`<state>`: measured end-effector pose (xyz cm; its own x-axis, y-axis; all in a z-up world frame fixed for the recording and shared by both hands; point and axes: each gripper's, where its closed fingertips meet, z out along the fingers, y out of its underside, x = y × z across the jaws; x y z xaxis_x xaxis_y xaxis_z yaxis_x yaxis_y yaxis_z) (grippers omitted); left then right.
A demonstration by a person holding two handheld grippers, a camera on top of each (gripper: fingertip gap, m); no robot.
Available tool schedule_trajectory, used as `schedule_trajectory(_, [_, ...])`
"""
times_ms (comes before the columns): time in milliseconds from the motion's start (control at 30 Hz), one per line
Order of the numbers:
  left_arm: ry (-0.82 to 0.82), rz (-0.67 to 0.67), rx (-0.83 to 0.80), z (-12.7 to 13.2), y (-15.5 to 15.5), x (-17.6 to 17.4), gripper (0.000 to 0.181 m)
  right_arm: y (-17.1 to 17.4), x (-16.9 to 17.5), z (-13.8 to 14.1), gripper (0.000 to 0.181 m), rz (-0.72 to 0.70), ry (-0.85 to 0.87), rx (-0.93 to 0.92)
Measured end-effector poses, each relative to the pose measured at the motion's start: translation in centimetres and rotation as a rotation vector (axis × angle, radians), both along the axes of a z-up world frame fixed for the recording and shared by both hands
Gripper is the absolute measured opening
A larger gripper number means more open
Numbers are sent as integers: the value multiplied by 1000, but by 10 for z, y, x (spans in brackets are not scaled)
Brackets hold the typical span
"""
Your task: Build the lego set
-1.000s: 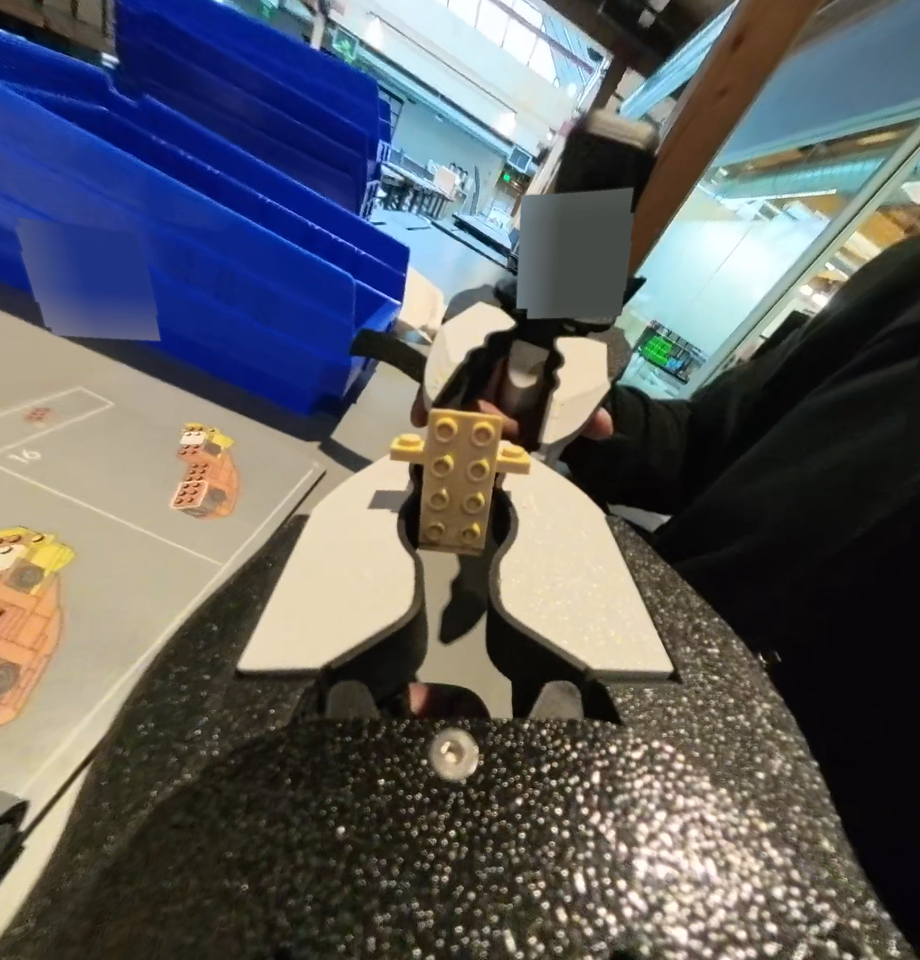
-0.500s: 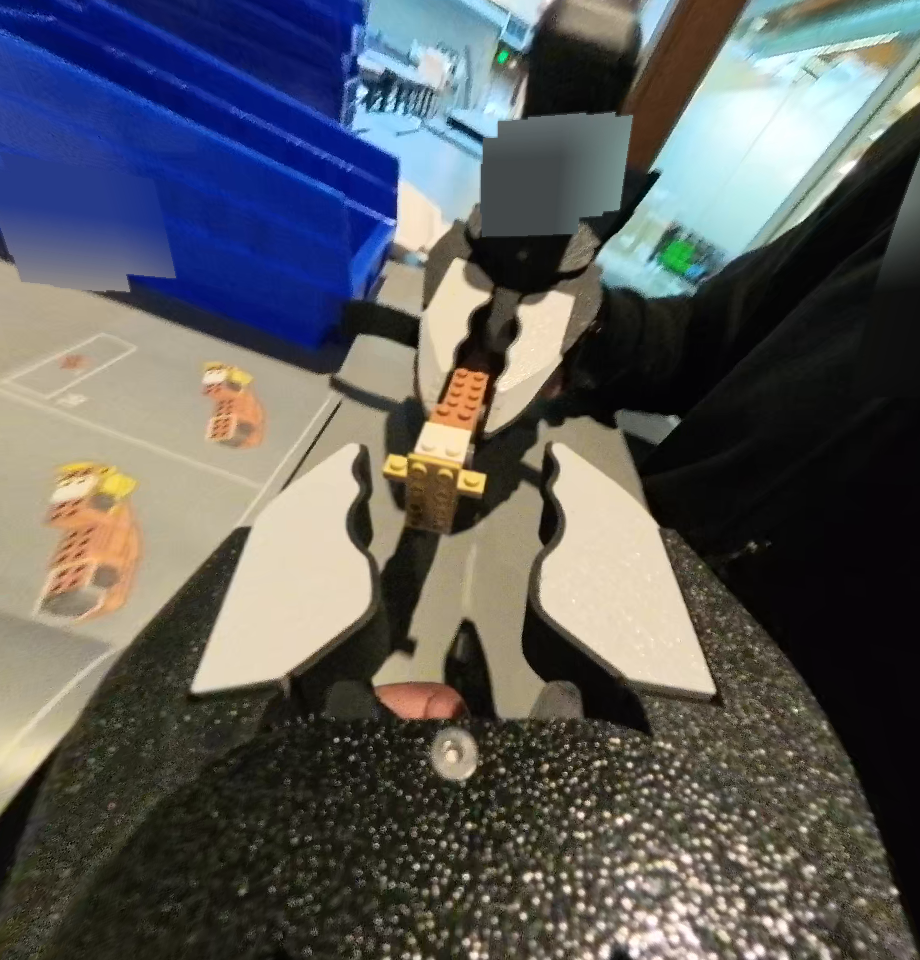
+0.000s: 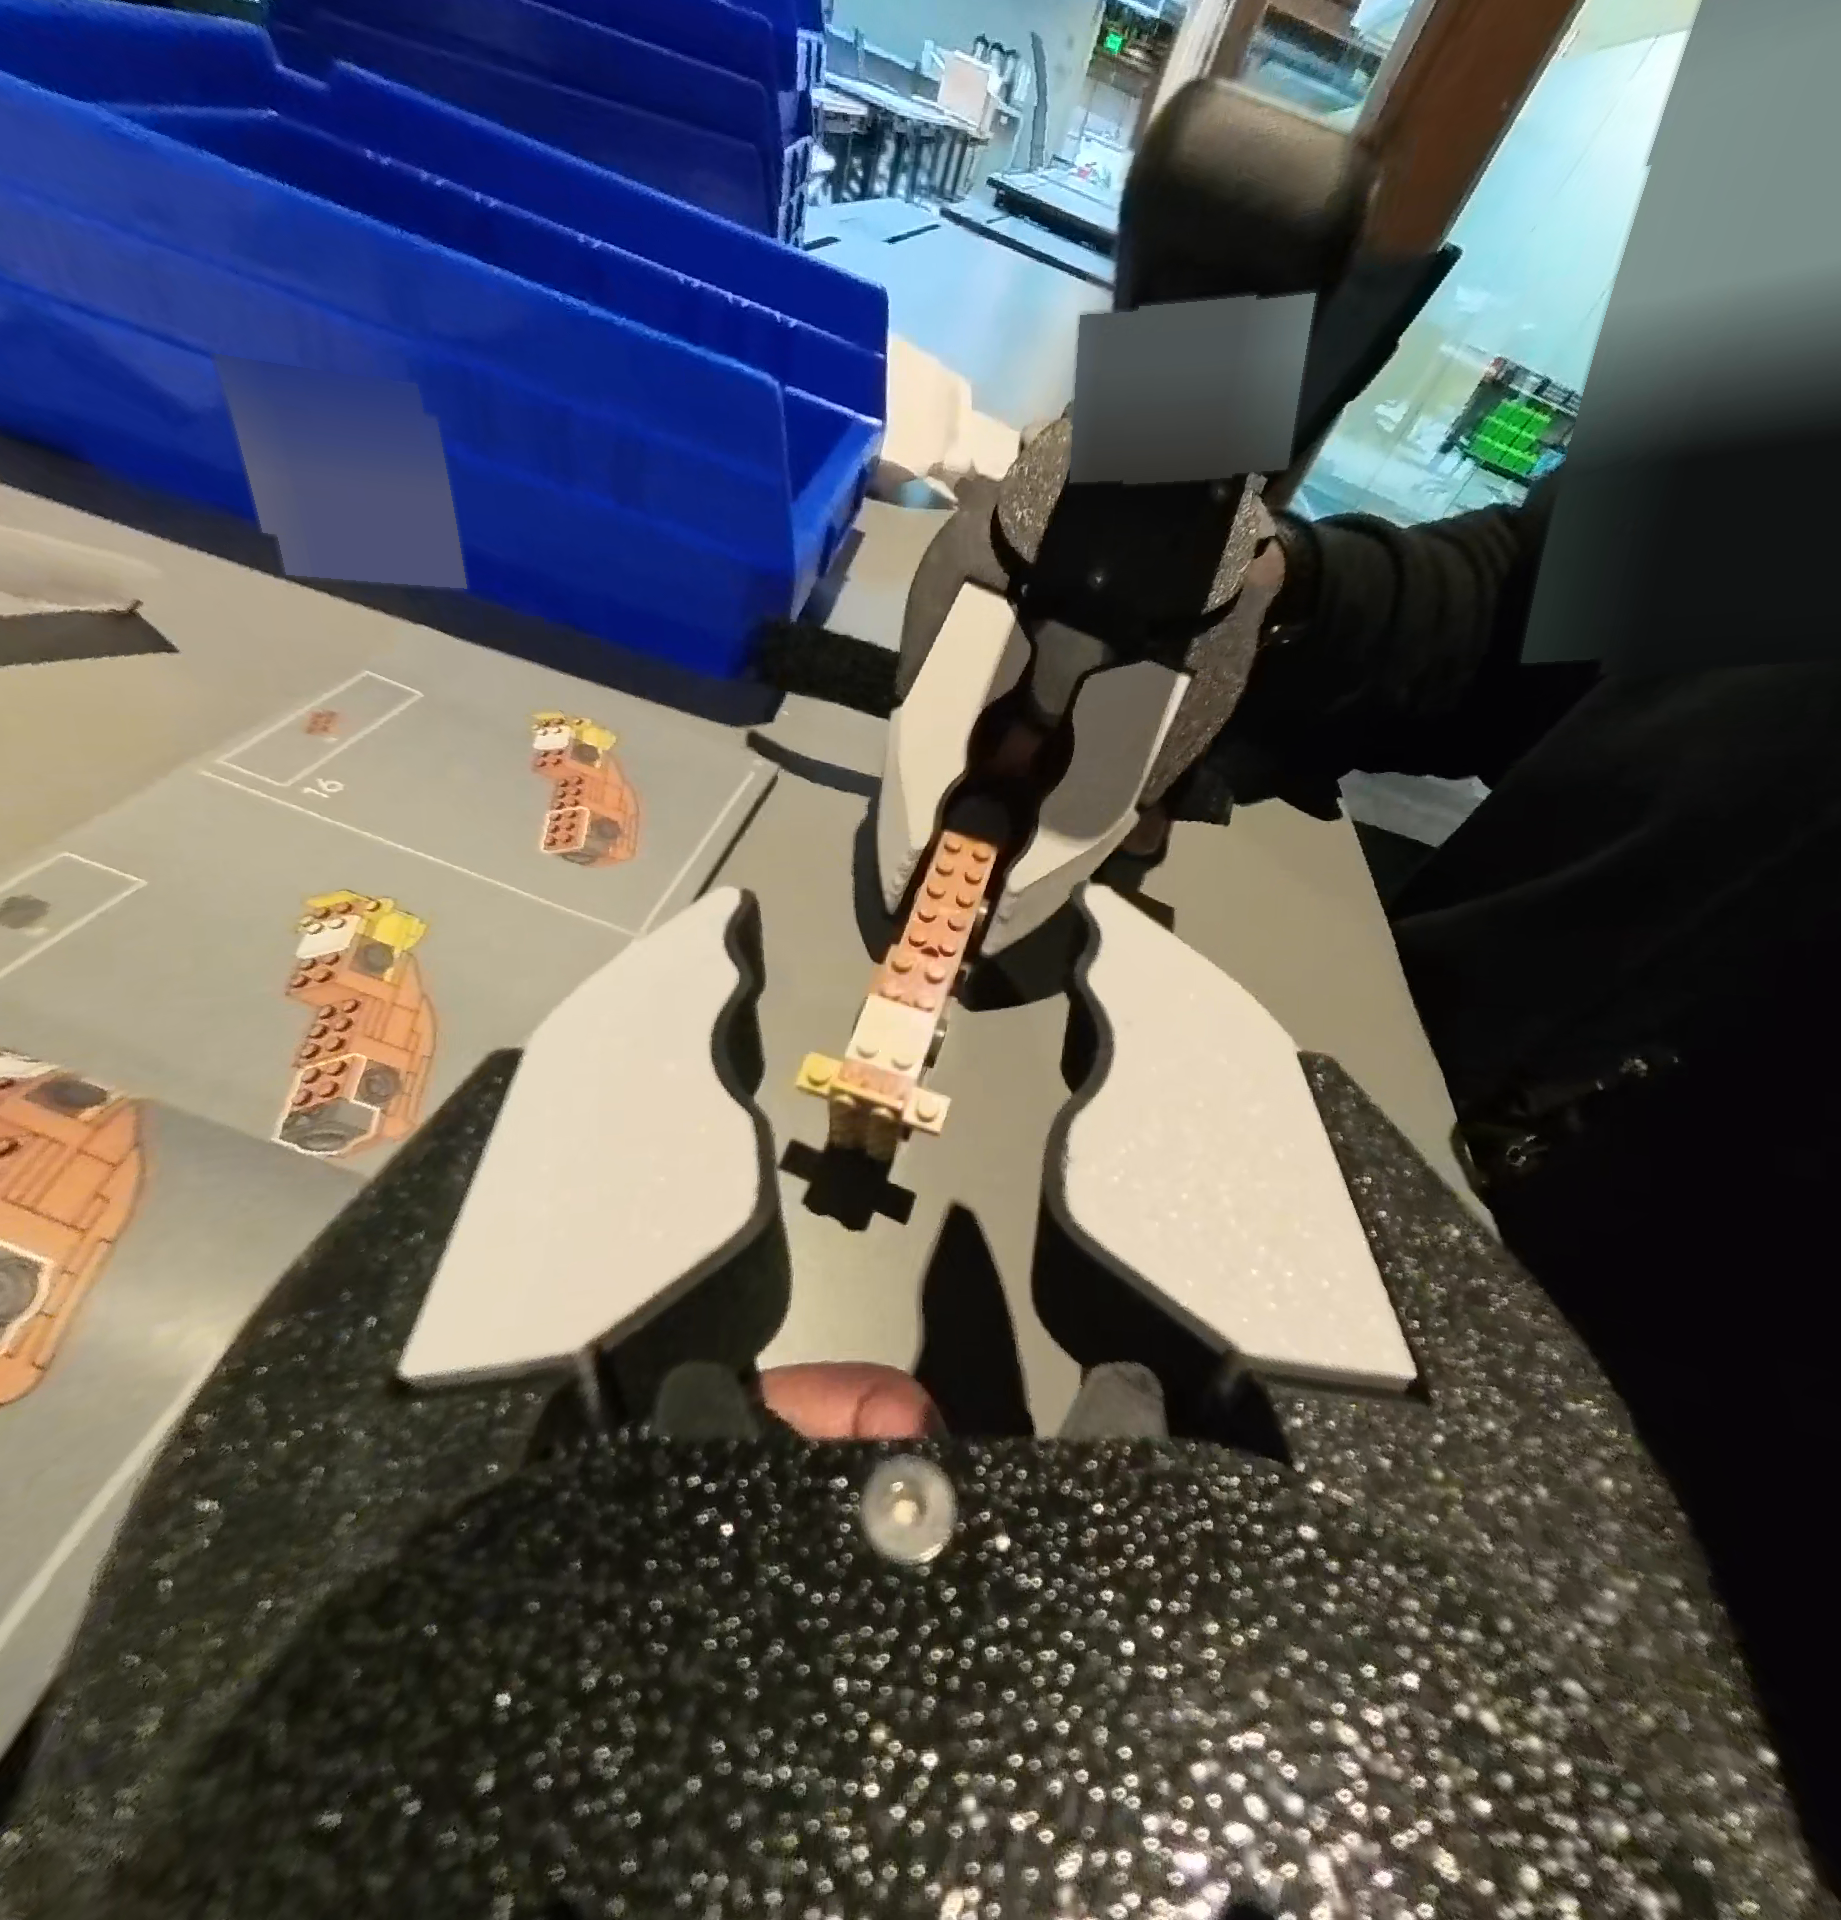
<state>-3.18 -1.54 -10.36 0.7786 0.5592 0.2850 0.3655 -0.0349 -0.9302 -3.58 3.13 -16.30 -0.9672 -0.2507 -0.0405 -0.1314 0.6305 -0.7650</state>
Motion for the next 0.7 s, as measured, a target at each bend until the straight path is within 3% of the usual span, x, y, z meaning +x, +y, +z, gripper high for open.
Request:
schedule_trajectory(200, [127,21,-36,9,6,-3,56,7,-4,0,35,-39,27,34])
schedule_trajectory(433, [336,52,-25,41,28,0,54,14,-22,1,37,-171,133,99])
schedule_trajectory(700, [444,216,26,58,44,5,51,16,-23,4,38,-257,177,106])
